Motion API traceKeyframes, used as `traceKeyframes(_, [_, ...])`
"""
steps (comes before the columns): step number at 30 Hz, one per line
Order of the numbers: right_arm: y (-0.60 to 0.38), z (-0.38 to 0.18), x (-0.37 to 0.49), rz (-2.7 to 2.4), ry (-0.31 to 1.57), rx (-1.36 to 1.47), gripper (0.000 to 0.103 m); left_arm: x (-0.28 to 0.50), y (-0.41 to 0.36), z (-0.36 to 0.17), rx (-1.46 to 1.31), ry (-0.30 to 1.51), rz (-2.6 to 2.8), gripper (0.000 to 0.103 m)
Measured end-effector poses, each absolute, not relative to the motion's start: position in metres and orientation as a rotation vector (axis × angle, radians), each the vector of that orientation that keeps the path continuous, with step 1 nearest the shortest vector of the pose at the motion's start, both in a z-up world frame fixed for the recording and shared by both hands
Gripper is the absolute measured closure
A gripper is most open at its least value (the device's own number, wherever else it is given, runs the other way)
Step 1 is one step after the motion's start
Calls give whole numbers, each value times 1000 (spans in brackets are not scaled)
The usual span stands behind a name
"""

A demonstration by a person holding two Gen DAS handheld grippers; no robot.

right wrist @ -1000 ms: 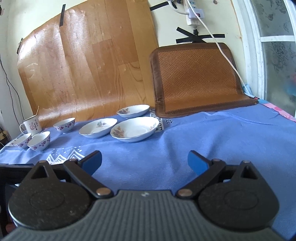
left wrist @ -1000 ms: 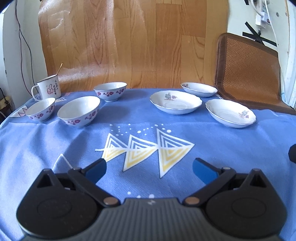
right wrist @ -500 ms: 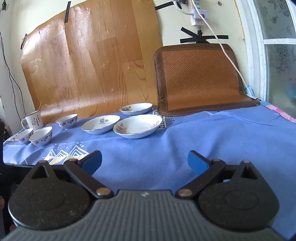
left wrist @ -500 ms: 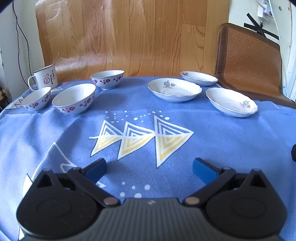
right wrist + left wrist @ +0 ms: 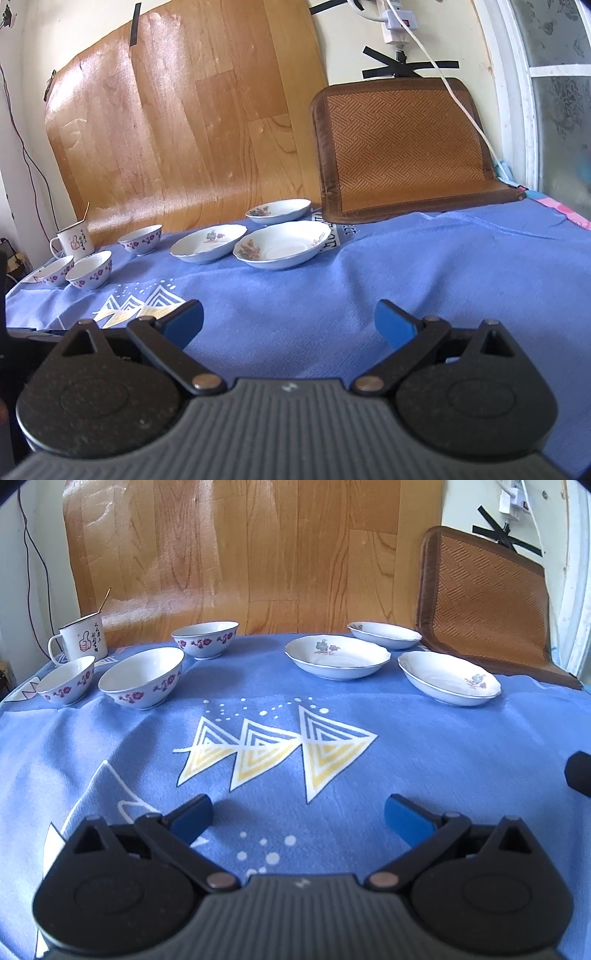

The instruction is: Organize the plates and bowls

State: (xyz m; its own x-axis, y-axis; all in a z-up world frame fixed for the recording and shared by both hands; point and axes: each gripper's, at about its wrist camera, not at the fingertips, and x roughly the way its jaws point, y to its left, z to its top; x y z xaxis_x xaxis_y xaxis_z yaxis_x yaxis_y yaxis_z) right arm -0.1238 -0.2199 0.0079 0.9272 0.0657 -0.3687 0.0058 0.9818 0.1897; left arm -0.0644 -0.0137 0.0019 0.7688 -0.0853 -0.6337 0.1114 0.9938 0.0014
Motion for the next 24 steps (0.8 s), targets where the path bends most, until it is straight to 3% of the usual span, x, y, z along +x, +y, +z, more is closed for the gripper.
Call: traceKeyframes(24, [-220,9,-124,40,379,178,17,-63,-9,3,20,683,-95,0])
